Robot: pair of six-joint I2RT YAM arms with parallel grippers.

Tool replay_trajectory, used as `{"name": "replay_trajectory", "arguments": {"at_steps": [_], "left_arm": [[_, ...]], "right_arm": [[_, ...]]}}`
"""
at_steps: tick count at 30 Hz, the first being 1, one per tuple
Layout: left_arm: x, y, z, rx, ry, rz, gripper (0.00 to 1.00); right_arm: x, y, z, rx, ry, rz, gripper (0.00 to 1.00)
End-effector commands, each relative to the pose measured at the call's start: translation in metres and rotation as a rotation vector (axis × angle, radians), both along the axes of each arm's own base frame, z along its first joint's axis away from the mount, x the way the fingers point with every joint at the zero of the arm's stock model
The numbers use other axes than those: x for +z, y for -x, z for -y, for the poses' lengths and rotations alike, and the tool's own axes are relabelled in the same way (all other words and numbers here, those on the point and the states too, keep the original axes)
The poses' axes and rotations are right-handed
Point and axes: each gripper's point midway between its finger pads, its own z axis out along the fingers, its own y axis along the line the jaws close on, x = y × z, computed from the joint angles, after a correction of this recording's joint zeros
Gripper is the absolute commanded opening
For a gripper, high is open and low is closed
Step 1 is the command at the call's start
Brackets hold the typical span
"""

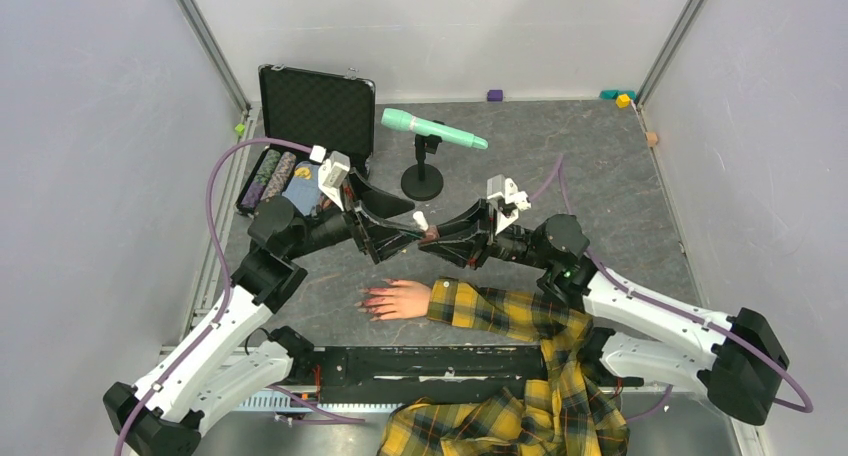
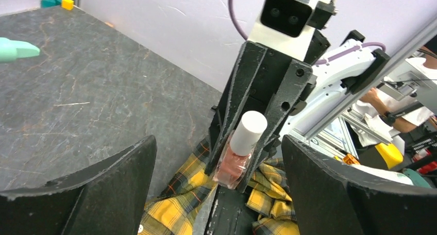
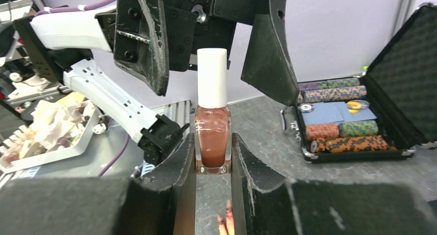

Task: Paint the nails
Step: Unscrew the nail polish bottle.

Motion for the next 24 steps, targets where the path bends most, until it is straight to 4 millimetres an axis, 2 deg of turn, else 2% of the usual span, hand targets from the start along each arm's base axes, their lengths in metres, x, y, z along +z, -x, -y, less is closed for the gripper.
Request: {"name": "replay_trajectory", "arguments": {"at_steps": [1,6,13,24], "left_arm": [[0.017,0.017,0.002,-0.09,0.05,0.058,0.91],[0.017,0.019,0.003,-0.106,0.054,0.064,0.79],[0.016,0.019,0.005,-0.117,0.049,0.058,0.67],[0.015,0.018,0.006,-0.12,0.048,0.05,0.53]], "right_arm": [[0.017,0.013,-0.002,0.086,-0.058,0.027,0.0],[0.015,0.013,-0.005,0.099,-0.047,0.016,0.0],[0.012,0.01,-0.01,0.11,-0.035,-0.008,0.0],[0.013,0.007,-0.012,0.115,-0.057,-0.042,0.0]]}}
